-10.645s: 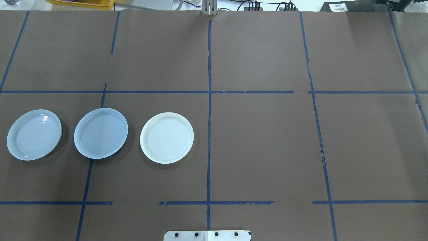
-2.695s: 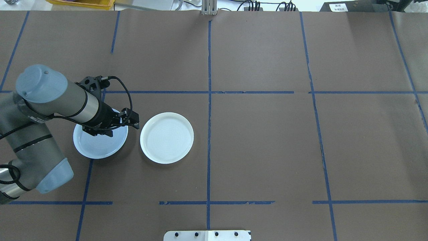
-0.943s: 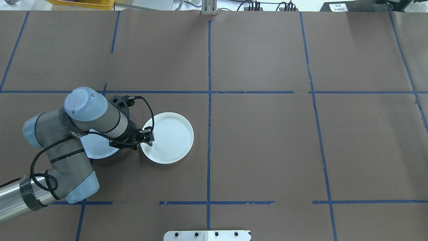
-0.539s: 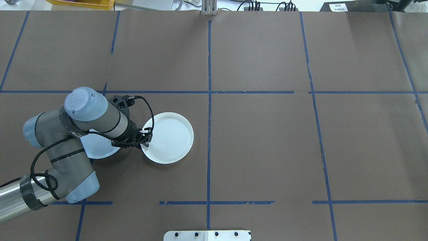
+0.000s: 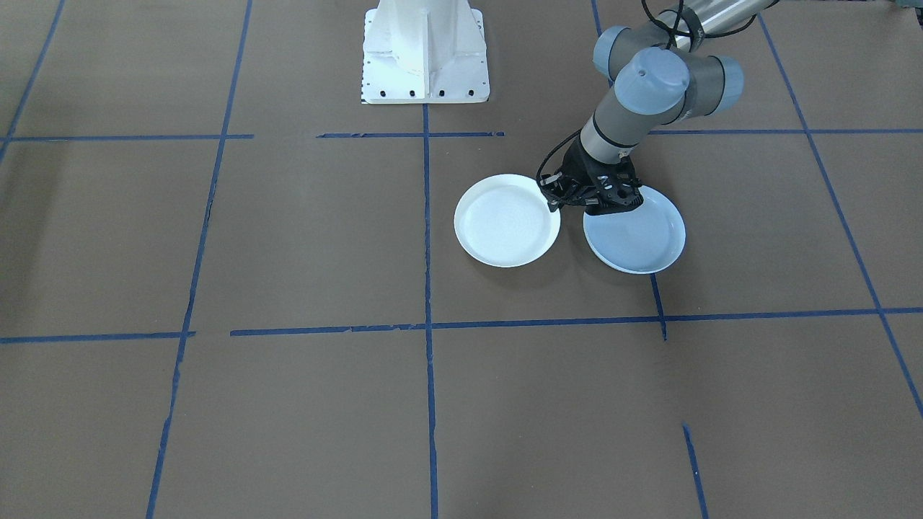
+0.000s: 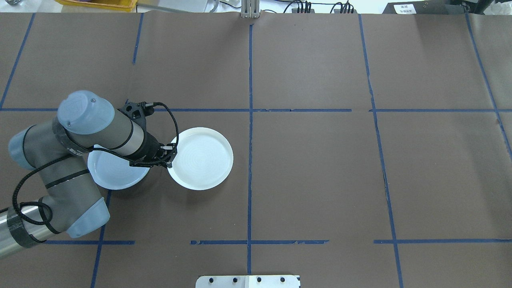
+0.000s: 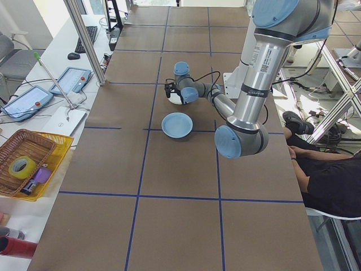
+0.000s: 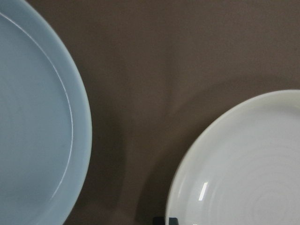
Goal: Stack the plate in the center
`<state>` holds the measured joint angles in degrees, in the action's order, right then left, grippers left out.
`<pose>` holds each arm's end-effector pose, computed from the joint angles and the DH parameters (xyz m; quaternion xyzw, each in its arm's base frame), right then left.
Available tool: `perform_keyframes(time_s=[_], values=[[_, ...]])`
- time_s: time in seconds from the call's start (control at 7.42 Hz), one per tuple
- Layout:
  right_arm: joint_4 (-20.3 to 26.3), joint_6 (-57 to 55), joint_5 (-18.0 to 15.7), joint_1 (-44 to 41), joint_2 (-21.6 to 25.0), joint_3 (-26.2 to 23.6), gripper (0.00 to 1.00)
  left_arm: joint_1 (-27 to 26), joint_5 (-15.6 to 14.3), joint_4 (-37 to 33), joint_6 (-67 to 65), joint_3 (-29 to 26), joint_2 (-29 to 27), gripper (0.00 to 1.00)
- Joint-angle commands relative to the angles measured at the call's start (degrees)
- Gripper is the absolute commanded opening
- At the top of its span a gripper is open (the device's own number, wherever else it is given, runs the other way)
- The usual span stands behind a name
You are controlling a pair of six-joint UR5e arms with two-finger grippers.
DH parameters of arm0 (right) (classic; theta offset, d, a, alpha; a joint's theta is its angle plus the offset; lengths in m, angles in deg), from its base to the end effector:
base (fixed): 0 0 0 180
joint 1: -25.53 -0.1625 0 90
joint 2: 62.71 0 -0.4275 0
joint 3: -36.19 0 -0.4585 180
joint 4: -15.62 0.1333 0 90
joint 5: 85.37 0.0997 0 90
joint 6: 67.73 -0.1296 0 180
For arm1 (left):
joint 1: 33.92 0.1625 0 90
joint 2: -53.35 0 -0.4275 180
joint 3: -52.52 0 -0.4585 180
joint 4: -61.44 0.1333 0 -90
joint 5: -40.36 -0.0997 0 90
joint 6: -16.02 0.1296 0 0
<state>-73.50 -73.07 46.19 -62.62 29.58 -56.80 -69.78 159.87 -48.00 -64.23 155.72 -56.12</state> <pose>0.0297 -0.5450 0.6782 -0.0094 -0.3549 0.0236 0.9346 0.5094 -0.4539 0.3086 -0.0463 0.4802 -0.0873 0.8716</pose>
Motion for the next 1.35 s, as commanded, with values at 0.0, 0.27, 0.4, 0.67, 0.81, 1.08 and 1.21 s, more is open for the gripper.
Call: perform_keyframes(time_s=[0.0, 0.27, 0.4, 0.67, 0.81, 1.08, 1.21], values=[[0.0, 0.0, 0.0, 0.0, 0.0, 0.0, 1.0, -2.3, 2.3, 8.8, 4.6, 8.8, 1.0, 0.0], [0.0, 0.0, -0.1, 0.0, 0.0, 0.0, 1.0, -3.2, 2.3, 9.1, 7.7, 9.5, 2.6, 0.0], [0.0, 0.0, 0.0, 0.0, 0.0, 0.0, 1.0, -5.5, 2.5, 7.8, 12.3, 9.5, 5.8, 0.0], [0.0, 0.1, -0.1, 0.0, 0.0, 0.0, 1.0, -9.0, 2.6, 1.5, 17.6, 8.9, 12.5, 0.0], [0.0, 0.0, 0.0, 0.0, 0.0, 0.0, 1.0, -10.4, 2.7, -2.1, 19.1, 8.6, 15.5, 0.0], [0.0, 0.0, -0.1, 0.0, 0.0, 0.0, 1.0, -12.9, 6.4, -3.4, 24.1, 6.8, 18.6, 0.0], [0.0, 0.1, 0.0, 0.0, 0.0, 0.0, 1.0, -13.2, 6.4, -4.2, 24.3, 5.3, 18.6, 0.0]])
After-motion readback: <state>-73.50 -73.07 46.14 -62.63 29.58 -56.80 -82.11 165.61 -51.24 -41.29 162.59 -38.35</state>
